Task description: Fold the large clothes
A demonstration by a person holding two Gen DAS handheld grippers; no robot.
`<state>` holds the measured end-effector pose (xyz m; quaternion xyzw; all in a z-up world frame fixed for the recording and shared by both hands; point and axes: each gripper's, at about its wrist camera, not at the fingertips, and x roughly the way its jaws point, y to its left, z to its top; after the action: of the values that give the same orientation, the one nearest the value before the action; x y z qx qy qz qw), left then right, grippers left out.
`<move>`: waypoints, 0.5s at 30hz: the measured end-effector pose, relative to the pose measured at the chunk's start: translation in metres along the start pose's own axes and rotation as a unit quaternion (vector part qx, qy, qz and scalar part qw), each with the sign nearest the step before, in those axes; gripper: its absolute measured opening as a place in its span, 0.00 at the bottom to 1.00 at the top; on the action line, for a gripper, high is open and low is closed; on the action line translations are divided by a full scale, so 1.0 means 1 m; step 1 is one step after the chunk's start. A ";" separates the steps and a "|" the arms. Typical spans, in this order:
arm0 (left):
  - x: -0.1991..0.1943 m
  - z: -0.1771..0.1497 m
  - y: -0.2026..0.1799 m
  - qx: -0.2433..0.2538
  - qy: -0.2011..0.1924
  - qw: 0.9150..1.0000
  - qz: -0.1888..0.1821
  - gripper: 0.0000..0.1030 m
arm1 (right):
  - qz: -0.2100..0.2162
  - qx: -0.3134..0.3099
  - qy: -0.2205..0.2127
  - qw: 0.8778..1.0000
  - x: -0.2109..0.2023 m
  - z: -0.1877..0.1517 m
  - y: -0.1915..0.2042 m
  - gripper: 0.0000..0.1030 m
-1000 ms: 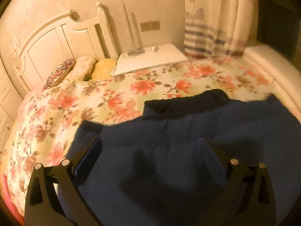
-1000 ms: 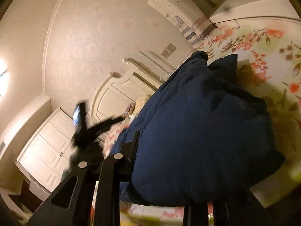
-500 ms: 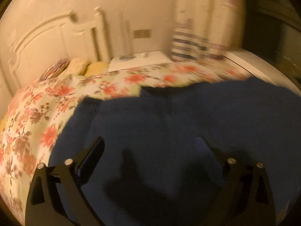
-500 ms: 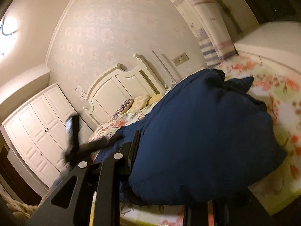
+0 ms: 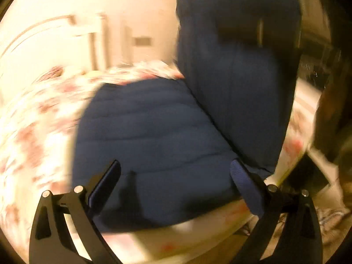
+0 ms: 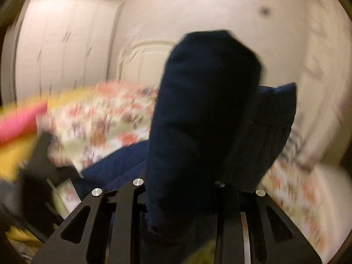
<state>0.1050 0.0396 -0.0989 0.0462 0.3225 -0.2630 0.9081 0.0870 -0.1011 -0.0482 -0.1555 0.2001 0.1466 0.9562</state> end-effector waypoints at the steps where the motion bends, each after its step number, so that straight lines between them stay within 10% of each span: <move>1: -0.015 -0.001 0.023 -0.032 -0.013 0.999 0.012 0.96 | 0.000 -0.041 0.014 0.999 0.017 0.003 0.024 0.28; 4: -0.056 -0.014 0.102 -0.142 -0.040 0.987 0.056 0.96 | -0.002 -0.175 0.060 0.983 0.060 -0.012 0.098 0.31; 8: -0.083 -0.026 0.146 -0.192 -0.044 0.974 0.109 0.96 | -0.077 -0.380 0.056 0.920 0.090 -0.076 0.179 0.37; 15: -0.073 0.034 0.098 -0.113 -0.069 0.990 0.058 0.96 | -0.079 -0.388 0.031 0.918 0.080 -0.089 0.169 0.37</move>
<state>0.1264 0.1477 -0.0357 -0.0560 0.2835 -0.1745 0.9413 0.0691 0.0385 -0.2001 -0.5340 0.1442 0.1313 0.8227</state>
